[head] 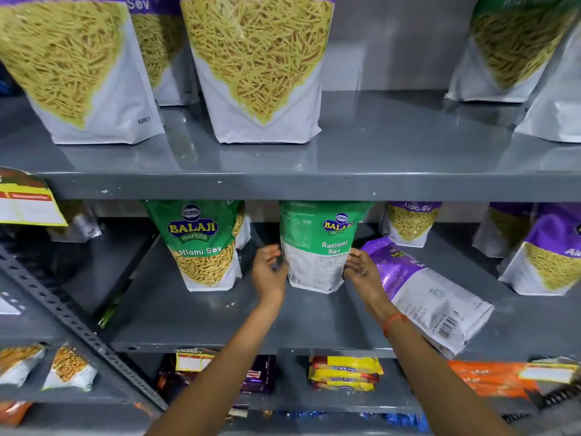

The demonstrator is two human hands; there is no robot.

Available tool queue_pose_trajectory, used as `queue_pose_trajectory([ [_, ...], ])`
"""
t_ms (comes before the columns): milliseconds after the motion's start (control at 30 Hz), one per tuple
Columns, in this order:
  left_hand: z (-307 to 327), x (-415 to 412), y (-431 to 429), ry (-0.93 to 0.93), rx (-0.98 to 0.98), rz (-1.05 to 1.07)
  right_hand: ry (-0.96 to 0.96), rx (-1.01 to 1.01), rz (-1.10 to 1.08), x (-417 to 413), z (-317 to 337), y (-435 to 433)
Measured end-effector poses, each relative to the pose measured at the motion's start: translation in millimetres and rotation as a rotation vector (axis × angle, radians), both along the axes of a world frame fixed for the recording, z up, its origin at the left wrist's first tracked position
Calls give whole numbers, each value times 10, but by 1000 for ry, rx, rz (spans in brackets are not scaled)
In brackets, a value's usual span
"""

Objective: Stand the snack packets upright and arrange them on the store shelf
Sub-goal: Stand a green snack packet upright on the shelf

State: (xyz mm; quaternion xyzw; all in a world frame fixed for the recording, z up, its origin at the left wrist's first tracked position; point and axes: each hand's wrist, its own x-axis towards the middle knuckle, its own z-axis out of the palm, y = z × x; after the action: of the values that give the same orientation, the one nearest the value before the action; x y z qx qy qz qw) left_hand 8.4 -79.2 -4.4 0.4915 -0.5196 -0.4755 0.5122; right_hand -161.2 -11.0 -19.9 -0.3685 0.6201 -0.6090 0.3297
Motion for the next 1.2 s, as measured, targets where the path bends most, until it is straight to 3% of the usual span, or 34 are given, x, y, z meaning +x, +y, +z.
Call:
queue_pose_trajectory([
  [133, -106, -254, 545, -163, -158, -194, 57, 6, -4, 137, -106, 69],
  [467, -124, -175, 269, -253, -57, -84, 44, 23, 238, 804, -230, 170],
  [533, -103, -101, 96, -289, -50, -127, 80, 5, 138, 746, -243, 165],
  [633, -65, 68, -82, -236, 10, -283, 75, -23, -138, 498, -137, 82],
  [800, 110, 303, -182, -66, 168, -551, 71, 126, 166, 185, 266, -243],
  [867, 86, 320, -218, -26, 233, -533, 66, 165, 228, 149, 306, -309],
  [1000, -167, 246, -189, 70, 186, -327, 84, 165, 56, 245, 106, -238],
  [1200, -178, 193, -332, -5, 195, -337, 21, 100, -51, 433, 21, -158],
])
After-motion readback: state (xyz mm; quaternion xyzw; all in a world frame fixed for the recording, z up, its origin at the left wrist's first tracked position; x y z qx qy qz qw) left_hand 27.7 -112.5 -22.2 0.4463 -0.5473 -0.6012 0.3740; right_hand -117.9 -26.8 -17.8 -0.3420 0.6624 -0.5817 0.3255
